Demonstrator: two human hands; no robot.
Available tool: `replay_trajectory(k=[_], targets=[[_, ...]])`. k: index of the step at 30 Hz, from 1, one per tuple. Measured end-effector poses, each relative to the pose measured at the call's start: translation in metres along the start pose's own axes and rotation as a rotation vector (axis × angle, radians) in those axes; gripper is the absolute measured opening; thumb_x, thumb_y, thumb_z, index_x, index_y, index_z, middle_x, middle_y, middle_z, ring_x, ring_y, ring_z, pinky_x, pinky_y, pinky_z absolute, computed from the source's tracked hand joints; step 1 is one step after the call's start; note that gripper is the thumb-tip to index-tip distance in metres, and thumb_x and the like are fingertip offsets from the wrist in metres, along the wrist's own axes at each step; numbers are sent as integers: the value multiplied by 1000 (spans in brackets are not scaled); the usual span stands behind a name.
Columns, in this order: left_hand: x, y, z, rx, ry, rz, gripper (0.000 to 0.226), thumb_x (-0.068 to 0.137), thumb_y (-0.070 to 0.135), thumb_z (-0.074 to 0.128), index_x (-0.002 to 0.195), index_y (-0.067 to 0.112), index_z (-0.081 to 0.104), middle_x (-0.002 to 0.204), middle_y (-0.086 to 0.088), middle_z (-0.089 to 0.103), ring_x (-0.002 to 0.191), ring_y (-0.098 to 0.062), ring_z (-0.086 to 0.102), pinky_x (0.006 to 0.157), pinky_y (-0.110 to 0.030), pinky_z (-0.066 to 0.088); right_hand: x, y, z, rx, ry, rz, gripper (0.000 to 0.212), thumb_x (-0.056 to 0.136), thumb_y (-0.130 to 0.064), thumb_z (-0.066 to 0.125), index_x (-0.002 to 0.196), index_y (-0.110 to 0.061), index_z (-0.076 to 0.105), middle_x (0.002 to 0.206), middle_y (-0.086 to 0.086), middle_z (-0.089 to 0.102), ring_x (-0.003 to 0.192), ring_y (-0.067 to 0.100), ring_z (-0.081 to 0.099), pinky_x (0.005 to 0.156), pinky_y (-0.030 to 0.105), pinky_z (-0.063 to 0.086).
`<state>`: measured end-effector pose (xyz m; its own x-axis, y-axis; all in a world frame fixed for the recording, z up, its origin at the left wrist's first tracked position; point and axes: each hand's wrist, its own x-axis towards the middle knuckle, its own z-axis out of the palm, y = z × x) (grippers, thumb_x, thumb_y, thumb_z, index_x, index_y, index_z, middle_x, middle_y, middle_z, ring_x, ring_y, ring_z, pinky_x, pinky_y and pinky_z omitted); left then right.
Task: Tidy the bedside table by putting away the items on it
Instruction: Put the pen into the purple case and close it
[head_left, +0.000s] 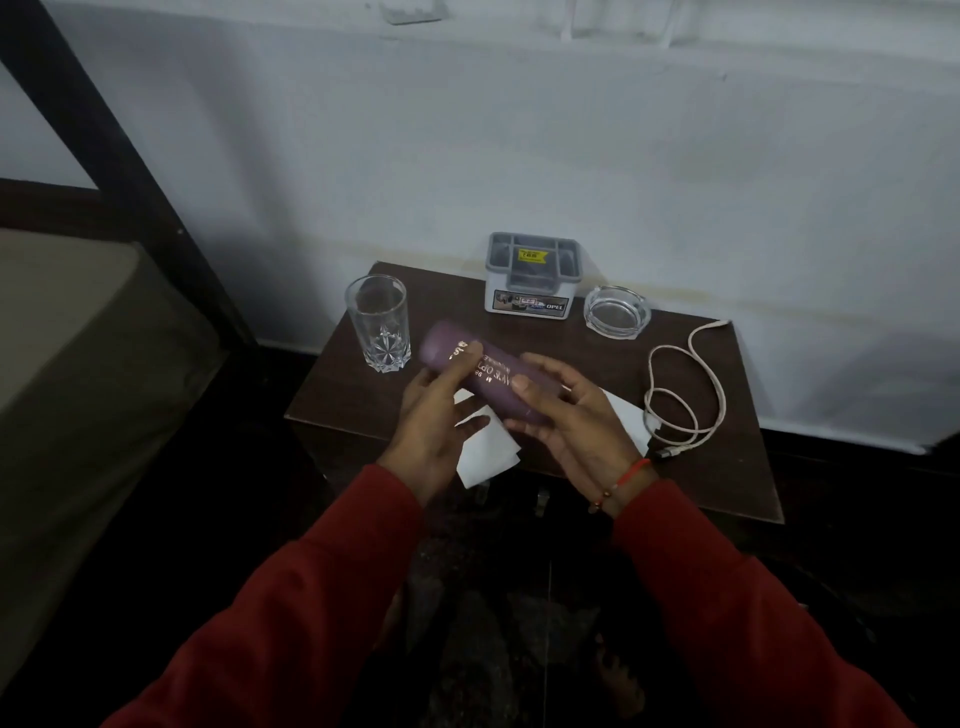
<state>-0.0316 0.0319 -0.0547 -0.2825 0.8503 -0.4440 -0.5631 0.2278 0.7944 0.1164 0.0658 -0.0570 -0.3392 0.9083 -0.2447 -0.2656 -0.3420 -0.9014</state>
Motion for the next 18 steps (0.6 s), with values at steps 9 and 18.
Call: replay_trajectory(k=[9,18], targets=[[0,-2,1,141,-33,46,40,91,52,67,119,24,65,110,-3,75,90,-27,76,63,-32,57,18,-19,-25,82,72,-23,29,90,-3,65,118,-12,63,93,8,75,72,23,70,77,34,60],[2,2,2,268,23,-5,47,100,61,42,136,31,44,123,1,70,84,-21,71,65,-31,48,87,-29,-40,30,361,64,34,93,1,63,126,7,54,114,30,62,82,35,66,88,43,57]])
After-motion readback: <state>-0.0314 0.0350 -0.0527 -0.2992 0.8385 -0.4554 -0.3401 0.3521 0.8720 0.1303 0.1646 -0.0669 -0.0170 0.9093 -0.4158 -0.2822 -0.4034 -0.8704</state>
